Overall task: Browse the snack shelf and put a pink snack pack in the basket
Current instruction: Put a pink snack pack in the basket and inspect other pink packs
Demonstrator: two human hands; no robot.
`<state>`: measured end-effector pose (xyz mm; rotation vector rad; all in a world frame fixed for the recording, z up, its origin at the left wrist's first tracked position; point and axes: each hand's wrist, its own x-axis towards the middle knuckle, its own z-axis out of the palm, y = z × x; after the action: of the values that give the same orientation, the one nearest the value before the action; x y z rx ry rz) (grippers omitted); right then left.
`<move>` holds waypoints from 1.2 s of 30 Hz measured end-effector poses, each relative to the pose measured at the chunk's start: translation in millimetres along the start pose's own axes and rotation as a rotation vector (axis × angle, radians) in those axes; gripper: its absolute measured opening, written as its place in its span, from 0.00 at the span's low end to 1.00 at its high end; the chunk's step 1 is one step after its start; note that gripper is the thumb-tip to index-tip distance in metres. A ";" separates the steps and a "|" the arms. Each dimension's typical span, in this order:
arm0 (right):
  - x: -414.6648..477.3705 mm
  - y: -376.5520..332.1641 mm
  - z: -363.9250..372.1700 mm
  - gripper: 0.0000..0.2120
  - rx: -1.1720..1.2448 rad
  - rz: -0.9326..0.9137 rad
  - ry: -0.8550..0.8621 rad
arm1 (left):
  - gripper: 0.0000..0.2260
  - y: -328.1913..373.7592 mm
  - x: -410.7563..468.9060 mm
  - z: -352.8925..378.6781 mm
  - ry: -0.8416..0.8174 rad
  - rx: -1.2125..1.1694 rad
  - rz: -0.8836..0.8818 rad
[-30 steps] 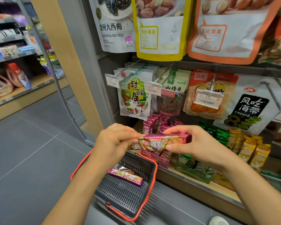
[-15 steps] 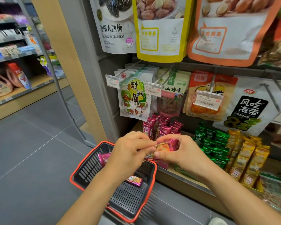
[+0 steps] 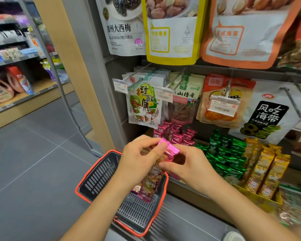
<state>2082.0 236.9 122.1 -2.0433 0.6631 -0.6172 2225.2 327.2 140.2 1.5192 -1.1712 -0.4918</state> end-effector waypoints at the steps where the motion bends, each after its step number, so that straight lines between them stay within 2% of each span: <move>1: -0.9 0.5 2.4 0.11 -0.054 -0.017 -0.025 | 0.08 0.5 0.6 0.4 0.001 0.017 -0.033; 3: -2.4 0.9 7.7 0.14 -0.178 -0.057 -0.066 | 0.03 -0.6 2.5 0.0 0.008 0.067 -0.070; 4: -2.4 0.7 9.5 0.15 -0.202 -0.071 -0.067 | 0.03 -1.0 3.6 -1.9 0.013 0.070 -0.083; 6: -2.1 1.7 9.7 0.15 -0.160 -0.083 -0.053 | 0.06 0.3 6.1 -9.3 -0.002 0.017 -0.098; 8: -1.7 2.9 8.9 0.14 -0.156 -0.097 -0.062 | 0.02 4.4 7.6 -18.0 -0.100 -0.060 -0.119; 9: -1.7 3.7 8.9 0.13 -0.165 -0.100 -0.077 | 0.03 5.6 7.1 -21.3 -0.180 -0.061 -0.132; 10: -2.3 4.7 9.4 0.13 -0.170 -0.101 -0.097 | 0.08 5.4 6.6 -23.6 -0.253 -0.033 -0.140; 12: -4.1 6.4 11.0 0.12 -0.178 -0.113 -0.130 | 0.12 4.7 5.6 -24.4 -0.305 0.019 -0.151; 14: -3.9 5.0 12.4 0.11 -0.132 -0.122 -0.144 | 0.08 4.0 4.8 -25.7 -0.232 -0.007 -0.104; 17: -3.9 4.5 10.6 0.14 0.064 -0.062 -0.230 | 0.02 5.3 5.8 -28.3 -0.068 -0.174 -0.049; 21: -6.7 9.3 13.2 0.07 0.031 -0.037 -0.331 | 0.06 -3.7 14.8 -45.8 0.227 -0.486 -0.106; 23: -6.9 10.2 12.2 0.10 0.038 -0.038 -0.308 | 0.12 -9.2 18.9 -55.6 0.291 -0.481 -0.108; 25: -6.6 9.3 10.8 0.10 -0.003 -0.056 -0.283 | 0.14 -14.5 19.6 -61.5 0.250 -0.426 -0.115; 27: -7.8 9.9 9.2 0.09 -0.099 -0.063 -0.256 | 0.09 -15.0 19.4 -63.7 0.136 -0.376 -0.170; 30: -10.0 12.0 6.2 0.10 -0.309 -0.083 -0.222 | 0.18 -19.8 20.1 -64.4 0.051 -0.199 -0.260; 31: -10.3 12.1 5.3 0.11 -0.366 -0.094 -0.209 | 0.16 -21.5 21.0 -64.4 0.061 -0.174 -0.292; 33: -10.2 12.6 3.2 0.13 -0.461 -0.122 -0.176 | 0.09 -26.1 23.0 -64.7 0.078 -0.239 -0.364; 36: -9.2 11.5 -2.2 0.14 -0.507 -0.140 -0.137 | 0.07 -29.4 26.1 -66.0 0.115 -0.407 -0.441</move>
<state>2071.2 236.2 111.8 -2.5947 0.6445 -0.4070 2301.6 334.9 141.3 1.4195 -0.5935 -0.8689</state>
